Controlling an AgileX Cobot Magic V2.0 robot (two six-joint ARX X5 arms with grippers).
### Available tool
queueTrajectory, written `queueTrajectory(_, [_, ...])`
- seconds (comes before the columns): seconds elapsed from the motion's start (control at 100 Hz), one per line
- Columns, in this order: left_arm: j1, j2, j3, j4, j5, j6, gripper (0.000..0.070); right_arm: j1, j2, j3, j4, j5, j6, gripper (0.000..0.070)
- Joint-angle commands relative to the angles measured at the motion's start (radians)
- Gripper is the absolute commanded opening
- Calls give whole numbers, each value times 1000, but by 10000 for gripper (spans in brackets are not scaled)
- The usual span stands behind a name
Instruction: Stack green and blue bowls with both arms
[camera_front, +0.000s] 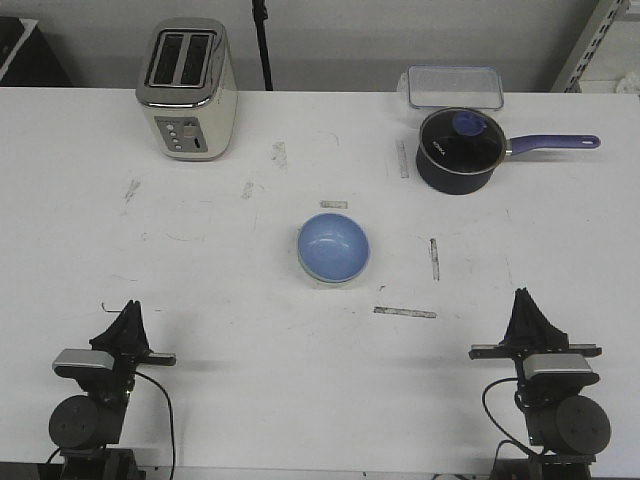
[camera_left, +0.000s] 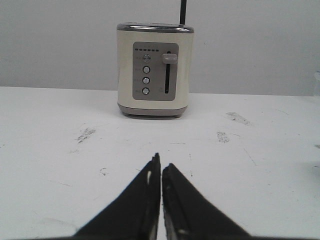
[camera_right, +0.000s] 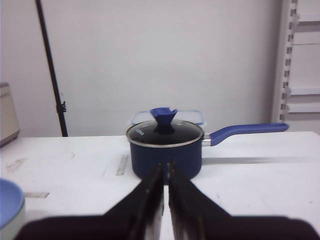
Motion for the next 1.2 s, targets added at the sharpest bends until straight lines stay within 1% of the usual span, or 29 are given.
queueTrajectory(0.0, [0, -2, -23, 11, 3, -5, 1, 3, -24, -50, 55, 2, -8, 6])
queueTrajectory(0.14, [0, -2, -23, 11, 3, -5, 1, 3, -91, -157, 64, -1, -8, 6])
queueTrajectory(0.27, [0, -2, -23, 11, 3, -5, 1, 2, -145, -199, 27, -1, -8, 7])
queueTrajectory(0.41, [0, -2, -23, 11, 3, -5, 1, 2, -203, -209, -54, 0, -8, 7])
queueTrajectory(1.19, [0, -2, -23, 11, 3, -5, 1, 2, -200, -211, -46, 0, -8, 6])
